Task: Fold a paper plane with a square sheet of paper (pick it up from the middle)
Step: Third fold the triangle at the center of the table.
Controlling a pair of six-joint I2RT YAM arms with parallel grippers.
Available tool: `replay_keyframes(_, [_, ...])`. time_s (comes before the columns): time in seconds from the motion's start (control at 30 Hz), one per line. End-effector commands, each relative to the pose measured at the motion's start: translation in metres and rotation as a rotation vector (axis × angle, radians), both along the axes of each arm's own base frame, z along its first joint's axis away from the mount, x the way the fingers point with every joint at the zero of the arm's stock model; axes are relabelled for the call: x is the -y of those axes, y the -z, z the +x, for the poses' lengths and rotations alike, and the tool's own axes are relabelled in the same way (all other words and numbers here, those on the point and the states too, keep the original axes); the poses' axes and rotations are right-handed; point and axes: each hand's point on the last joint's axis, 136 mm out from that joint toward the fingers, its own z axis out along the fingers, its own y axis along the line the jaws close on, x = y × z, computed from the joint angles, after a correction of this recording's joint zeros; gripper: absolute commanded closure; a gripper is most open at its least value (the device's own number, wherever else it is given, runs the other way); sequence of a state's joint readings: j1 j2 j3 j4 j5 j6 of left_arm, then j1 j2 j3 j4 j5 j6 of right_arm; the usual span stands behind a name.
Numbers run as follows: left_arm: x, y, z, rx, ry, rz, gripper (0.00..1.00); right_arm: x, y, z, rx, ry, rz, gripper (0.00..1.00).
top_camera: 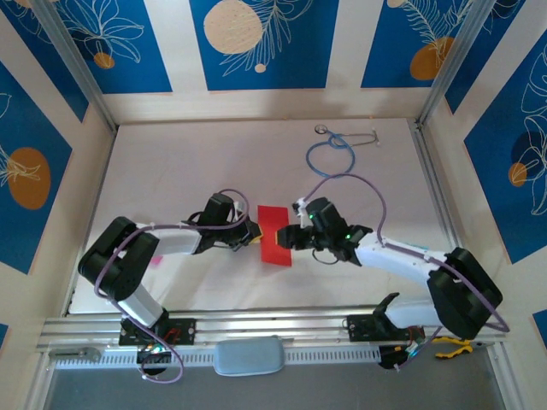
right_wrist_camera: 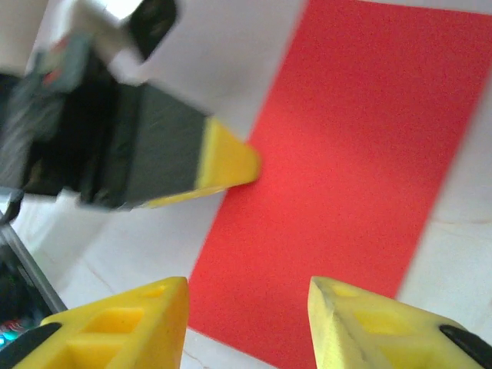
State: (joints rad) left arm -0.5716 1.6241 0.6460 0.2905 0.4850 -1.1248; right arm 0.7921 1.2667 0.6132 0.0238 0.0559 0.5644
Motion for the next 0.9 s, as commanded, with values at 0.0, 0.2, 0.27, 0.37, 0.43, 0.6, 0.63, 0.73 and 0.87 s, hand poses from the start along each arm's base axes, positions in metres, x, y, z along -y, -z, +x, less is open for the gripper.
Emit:
replay_keyframes(0.0, [-0.001,-0.007,0.006,-0.004,-0.02,-0.004,1.0,-0.003,-0.002,-0.008,0.347,-0.135,-0.188,0.51])
replay_keyframes(0.2, [-0.001,-0.005,0.006,-0.009,-0.025,-0.001,1.0,-0.036,0.0,-0.033,0.591,-0.326,-0.298,0.46])
replay_keyframes(0.27, [-0.001,-0.006,0.006,-0.011,-0.026,-0.003,1.0,-0.044,0.004,-0.039,0.634,-0.361,-0.319,0.46])
replay_keyframes(0.37, [0.0,-0.006,0.006,-0.012,-0.024,-0.005,1.0,-0.052,0.007,-0.042,0.695,-0.373,-0.356,0.19])
replay_keyframes(0.43, [0.0,-0.006,0.007,-0.01,-0.024,-0.006,1.0,-0.053,0.011,-0.04,0.711,-0.363,-0.393,0.15])
replay_keyframes(0.6, [0.002,-0.007,0.009,-0.01,-0.027,-0.016,1.0,-0.053,0.025,-0.038,0.725,-0.381,-0.474,0.17])
replay_keyframes(0.63, [0.002,-0.007,0.009,-0.011,-0.028,-0.017,1.0,-0.053,0.027,-0.037,0.725,-0.377,-0.485,0.19])
replay_keyframes(0.73, [0.002,-0.007,0.008,-0.012,-0.028,-0.019,1.0,-0.052,0.035,-0.036,0.709,-0.378,-0.508,0.29])
replay_keyframes(0.87, [0.002,-0.007,0.008,-0.014,-0.028,-0.017,1.0,-0.053,0.041,-0.034,0.7,-0.367,-0.51,0.44])
